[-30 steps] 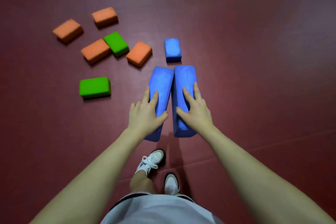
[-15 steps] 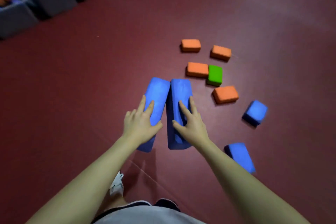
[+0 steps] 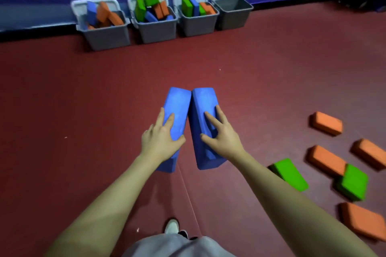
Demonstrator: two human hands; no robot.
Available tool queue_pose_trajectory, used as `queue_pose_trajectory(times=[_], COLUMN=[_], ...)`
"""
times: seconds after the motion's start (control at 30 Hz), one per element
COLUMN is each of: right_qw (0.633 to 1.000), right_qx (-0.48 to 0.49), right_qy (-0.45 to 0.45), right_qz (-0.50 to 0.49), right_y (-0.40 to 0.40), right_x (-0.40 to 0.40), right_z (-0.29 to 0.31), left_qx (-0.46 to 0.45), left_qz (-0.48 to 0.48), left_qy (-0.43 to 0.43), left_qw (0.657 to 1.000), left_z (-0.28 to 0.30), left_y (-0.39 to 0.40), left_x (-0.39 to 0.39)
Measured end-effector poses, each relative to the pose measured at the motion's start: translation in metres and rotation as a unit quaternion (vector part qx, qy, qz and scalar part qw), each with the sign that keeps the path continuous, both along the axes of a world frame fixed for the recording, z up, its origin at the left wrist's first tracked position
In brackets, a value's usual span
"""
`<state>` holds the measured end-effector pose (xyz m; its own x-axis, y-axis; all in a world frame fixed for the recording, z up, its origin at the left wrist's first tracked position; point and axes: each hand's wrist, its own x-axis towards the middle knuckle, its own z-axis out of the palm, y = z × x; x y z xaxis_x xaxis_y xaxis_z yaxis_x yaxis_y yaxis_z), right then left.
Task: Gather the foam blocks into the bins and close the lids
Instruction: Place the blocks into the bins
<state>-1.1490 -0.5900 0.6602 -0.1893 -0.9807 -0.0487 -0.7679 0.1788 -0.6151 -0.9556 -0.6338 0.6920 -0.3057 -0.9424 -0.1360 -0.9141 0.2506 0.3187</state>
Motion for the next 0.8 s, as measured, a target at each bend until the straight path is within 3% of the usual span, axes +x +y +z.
queue_pose_trajectory(times=[0.23,0.8], right_qw=[0.999,0.992], right_qx=[-0.02,-0.107], right_qy=[0.019,0.02], right_qz=[0.042,0.063], right_y=[-0.142,-0.472], right_x=[-0.005,-0.232], right_z=[0.024,0.09], left_qx=[-0.023,-0.085], left_qz=[0.043,0.068], left_qy=[0.021,0.059], left_qw=[0.999,0.992], left_z=[0.017,0.08], left_y=[-0.123,-0.442], left_x=[0.004,-0.216])
